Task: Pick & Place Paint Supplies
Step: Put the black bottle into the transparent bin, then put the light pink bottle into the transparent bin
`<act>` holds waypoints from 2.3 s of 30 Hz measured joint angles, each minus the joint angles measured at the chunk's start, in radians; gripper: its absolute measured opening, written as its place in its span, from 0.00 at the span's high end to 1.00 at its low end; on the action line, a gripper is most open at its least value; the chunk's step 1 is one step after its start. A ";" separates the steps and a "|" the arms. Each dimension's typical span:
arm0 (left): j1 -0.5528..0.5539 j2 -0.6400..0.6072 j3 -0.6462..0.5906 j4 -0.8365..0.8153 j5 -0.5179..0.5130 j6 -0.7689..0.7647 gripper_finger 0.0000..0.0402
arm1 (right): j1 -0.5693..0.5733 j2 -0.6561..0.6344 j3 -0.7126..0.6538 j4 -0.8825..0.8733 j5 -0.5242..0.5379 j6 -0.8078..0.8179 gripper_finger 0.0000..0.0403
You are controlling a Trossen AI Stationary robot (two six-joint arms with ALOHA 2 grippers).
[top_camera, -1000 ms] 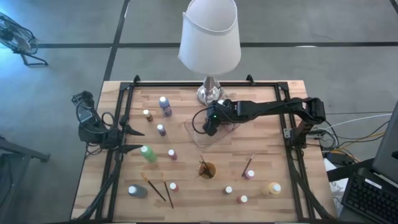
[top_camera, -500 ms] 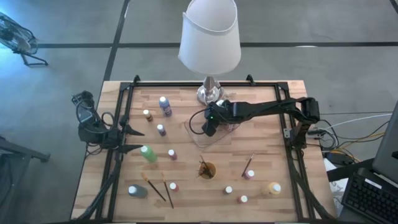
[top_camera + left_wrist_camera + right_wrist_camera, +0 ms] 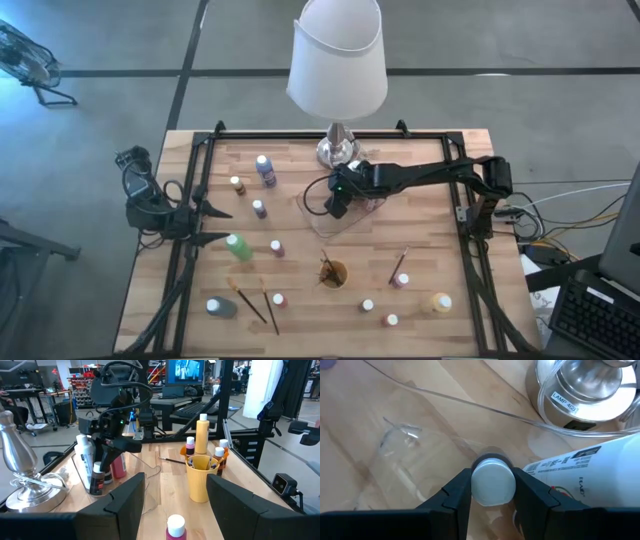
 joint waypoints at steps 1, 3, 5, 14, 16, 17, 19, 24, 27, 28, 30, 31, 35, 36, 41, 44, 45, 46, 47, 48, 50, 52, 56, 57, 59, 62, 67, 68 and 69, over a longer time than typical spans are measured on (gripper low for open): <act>0.000 0.000 0.000 0.000 0.000 0.000 0.46 | -0.001 0.000 0.000 0.000 0.000 0.000 0.71; 0.000 0.000 0.000 0.000 0.000 0.000 0.46 | -0.003 0.000 0.000 -0.001 0.001 0.000 0.71; 0.000 0.000 0.000 0.000 0.000 0.000 0.46 | -0.005 0.000 0.000 -0.001 0.004 0.002 0.71; 0.000 0.000 0.000 0.000 0.000 0.000 0.46 | -0.006 0.001 0.000 -0.002 0.027 0.004 0.63; 0.000 0.000 0.000 0.000 0.000 0.000 0.46 | -0.006 0.001 0.000 -0.002 0.027 0.003 0.63; 0.000 0.000 0.000 0.000 0.000 0.000 0.46 | -0.006 0.001 0.000 -0.002 0.027 0.001 0.63; 0.000 0.000 0.000 0.000 0.000 0.000 0.46 | -0.006 0.001 0.000 -0.002 0.027 0.000 0.63; 0.000 0.000 0.000 0.000 0.000 0.000 0.46 | -0.006 0.001 0.006 -0.001 0.029 -0.005 0.67; 0.000 0.000 0.000 0.000 0.000 0.000 0.46 | -0.006 0.001 0.013 -0.001 0.052 -0.008 0.69; 0.000 0.000 0.000 0.000 0.000 0.000 0.46 | -0.006 0.001 0.014 -0.002 0.054 -0.008 0.70; 0.000 0.000 0.000 0.000 0.000 0.000 0.46 | -0.006 0.001 0.016 -0.002 0.055 -0.010 0.71; 0.000 0.000 0.000 0.000 0.000 0.000 0.46 | -0.006 0.001 0.016 -0.002 0.056 -0.013 0.72; 0.000 0.000 0.000 0.000 0.000 0.000 0.46 | -0.005 0.001 0.018 -0.004 0.058 -0.016 0.75; 0.000 0.000 0.000 0.000 0.000 0.000 0.46 | -0.005 0.001 0.018 -0.004 0.062 -0.016 0.76; 0.000 0.000 0.000 0.000 0.000 0.000 0.46 | -0.005 -0.002 0.018 -0.021 0.080 -0.022 0.81; 0.000 0.000 0.000 0.000 0.000 0.000 0.46 | -0.005 -0.009 0.018 -0.030 0.080 -0.023 0.83; 0.000 0.000 0.000 0.000 0.000 0.000 0.46 | -0.005 -0.013 0.018 -0.030 0.080 -0.023 0.84; 0.000 0.000 0.000 0.000 0.000 0.000 0.46 | -0.005 -0.016 0.018 -0.030 0.080 -0.023 0.84; 0.000 0.000 0.000 0.000 0.000 0.000 0.46 | -0.005 -0.018 0.019 -0.032 0.080 -0.023 0.85; 0.000 0.000 0.000 0.000 0.000 0.000 0.46 | -0.005 -0.021 0.021 -0.035 0.080 -0.023 0.85; 0.000 0.000 0.000 0.000 0.000 0.000 0.46 | -0.004 -0.026 0.033 -0.054 0.080 -0.023 0.86; 0.000 0.000 0.000 0.000 0.000 0.000 0.46 | 0.001 -0.032 0.051 -0.077 0.080 -0.022 0.86; 0.000 0.000 0.000 0.000 0.000 0.000 0.46 | 0.022 -0.037 0.098 -0.147 0.079 -0.018 0.84; 0.000 0.000 0.000 0.000 0.000 0.000 0.46 | 0.030 -0.037 0.113 -0.168 0.079 -0.015 0.83; 0.000 0.000 0.000 0.000 0.000 0.000 0.46 | 0.047 -0.037 0.147 -0.213 0.079 -0.002 0.82; 0.000 0.000 0.000 0.000 0.000 0.000 0.46 | 0.082 -0.037 0.202 -0.291 0.079 0.027 0.81; 0.000 0.000 0.000 0.000 0.000 0.000 0.46 | 0.167 -0.037 0.305 -0.426 0.076 0.088 0.79; 0.000 0.000 0.000 0.000 0.000 0.000 0.46 | 0.188 -0.038 0.329 -0.457 0.076 0.098 0.79; 0.000 0.000 0.000 0.000 0.000 0.000 0.46 | 0.208 -0.038 0.352 -0.486 0.076 0.112 0.79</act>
